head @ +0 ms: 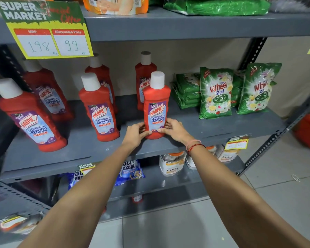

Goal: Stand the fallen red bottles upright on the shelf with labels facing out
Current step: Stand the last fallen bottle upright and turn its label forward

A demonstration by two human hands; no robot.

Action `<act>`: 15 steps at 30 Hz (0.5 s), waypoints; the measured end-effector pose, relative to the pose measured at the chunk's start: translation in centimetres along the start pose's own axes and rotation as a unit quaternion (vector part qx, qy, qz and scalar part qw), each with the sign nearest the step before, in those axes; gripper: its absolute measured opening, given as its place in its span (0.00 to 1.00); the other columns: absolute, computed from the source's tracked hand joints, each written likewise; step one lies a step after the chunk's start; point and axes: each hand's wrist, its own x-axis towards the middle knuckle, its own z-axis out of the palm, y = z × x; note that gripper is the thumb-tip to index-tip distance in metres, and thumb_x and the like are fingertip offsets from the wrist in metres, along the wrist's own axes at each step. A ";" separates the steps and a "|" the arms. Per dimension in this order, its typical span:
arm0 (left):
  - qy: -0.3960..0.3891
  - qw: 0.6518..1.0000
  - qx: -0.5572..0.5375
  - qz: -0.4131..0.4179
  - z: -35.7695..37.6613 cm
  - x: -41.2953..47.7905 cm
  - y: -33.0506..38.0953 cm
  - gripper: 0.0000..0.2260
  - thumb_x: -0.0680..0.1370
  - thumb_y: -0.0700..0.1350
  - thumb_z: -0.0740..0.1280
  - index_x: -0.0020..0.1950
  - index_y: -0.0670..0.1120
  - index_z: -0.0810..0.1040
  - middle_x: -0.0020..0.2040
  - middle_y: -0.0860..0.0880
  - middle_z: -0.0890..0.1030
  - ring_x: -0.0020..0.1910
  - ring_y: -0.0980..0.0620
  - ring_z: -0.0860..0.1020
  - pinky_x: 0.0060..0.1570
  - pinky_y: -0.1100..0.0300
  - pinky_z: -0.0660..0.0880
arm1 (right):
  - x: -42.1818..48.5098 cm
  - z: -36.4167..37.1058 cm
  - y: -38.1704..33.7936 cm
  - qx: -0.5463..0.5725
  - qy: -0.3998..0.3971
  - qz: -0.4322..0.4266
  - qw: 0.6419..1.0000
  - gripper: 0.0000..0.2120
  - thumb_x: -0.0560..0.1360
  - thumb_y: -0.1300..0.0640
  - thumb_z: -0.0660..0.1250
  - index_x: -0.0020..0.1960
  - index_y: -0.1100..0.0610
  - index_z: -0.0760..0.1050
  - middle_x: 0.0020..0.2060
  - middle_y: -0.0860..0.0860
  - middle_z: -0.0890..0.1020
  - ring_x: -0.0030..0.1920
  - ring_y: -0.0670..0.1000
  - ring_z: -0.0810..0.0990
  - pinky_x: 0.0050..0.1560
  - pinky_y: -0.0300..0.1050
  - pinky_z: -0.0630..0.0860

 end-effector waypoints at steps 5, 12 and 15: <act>0.002 1.000 -0.004 0.003 0.6 -2.1 0.3 0.22 0.73 0.45 0.71 0.64 0.39 0.74 0.59 0.41 0.81 0.58 0.47 0.79 0.59 0.61 0.72 | -1.9 0.1 0.3 -0.004 -0.008 0.000 1.000 0.25 0.72 0.66 0.70 0.67 0.66 0.69 0.63 0.61 0.77 0.63 0.57 0.77 0.63 0.43 0.73; -0.017 0.999 -0.028 -0.002 0.7 -3.3 0.7 0.23 0.73 0.43 0.70 0.66 0.38 0.71 0.62 0.40 0.79 0.61 0.46 0.78 0.61 0.58 0.72 | -3.4 0.4 0.4 -0.017 0.008 -0.002 1.000 0.24 0.73 0.63 0.71 0.66 0.65 0.70 0.62 0.60 0.78 0.62 0.56 0.78 0.63 0.43 0.74; -0.007 1.000 -0.011 0.009 0.5 -3.9 0.8 0.23 0.74 0.45 0.70 0.67 0.39 0.71 0.62 0.41 0.79 0.61 0.46 0.78 0.63 0.56 0.72 | -4.2 0.7 0.4 -0.050 0.054 -0.009 0.997 0.25 0.71 0.59 0.73 0.65 0.64 0.71 0.60 0.59 0.80 0.57 0.52 0.79 0.56 0.37 0.73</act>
